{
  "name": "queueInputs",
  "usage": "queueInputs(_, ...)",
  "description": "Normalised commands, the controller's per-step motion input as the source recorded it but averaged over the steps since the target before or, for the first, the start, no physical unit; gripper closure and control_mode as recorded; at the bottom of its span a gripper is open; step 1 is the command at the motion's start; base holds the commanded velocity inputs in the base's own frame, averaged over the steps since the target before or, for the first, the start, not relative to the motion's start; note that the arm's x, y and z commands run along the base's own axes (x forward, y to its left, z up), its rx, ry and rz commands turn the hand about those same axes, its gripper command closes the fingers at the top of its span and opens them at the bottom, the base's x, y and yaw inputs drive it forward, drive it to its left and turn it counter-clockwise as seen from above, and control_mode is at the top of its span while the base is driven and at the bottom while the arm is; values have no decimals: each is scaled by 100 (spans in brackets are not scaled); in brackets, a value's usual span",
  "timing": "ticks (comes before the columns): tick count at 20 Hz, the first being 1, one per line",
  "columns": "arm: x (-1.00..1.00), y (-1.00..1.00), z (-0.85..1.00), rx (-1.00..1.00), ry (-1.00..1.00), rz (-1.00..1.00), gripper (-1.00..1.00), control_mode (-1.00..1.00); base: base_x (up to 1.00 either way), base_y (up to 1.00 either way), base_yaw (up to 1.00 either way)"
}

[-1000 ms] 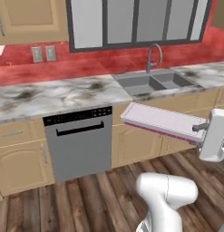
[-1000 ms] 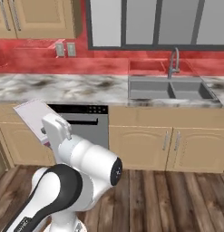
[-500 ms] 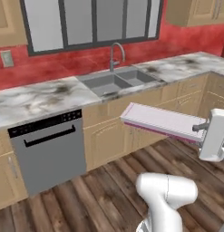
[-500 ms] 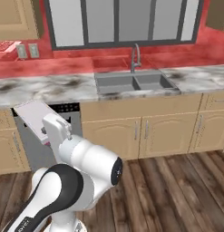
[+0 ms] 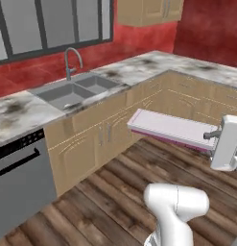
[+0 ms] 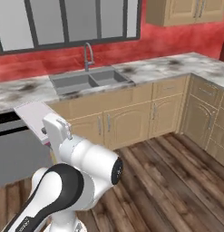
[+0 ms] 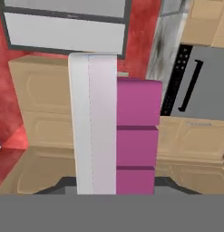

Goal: The ice cube tray has been filled with water. Take the tray and place it in the freezer to make ice. Close the freezer door after placing the tray.

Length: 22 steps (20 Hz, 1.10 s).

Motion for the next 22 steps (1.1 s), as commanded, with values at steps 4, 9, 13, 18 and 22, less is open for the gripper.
queueInputs(4,0,0,0,0,0,0,100,100,-1,-1,-52)
queueInputs(9,0,0,0,0,0,0,100,100,0,-2,-56)
queueInputs(13,0,0,0,0,0,0,100,100,0,-6,-58)
queueInputs(18,0,0,0,0,0,0,100,100,0,0,-61)
queueInputs(22,0,0,0,0,0,0,100,100,0,0,-60)
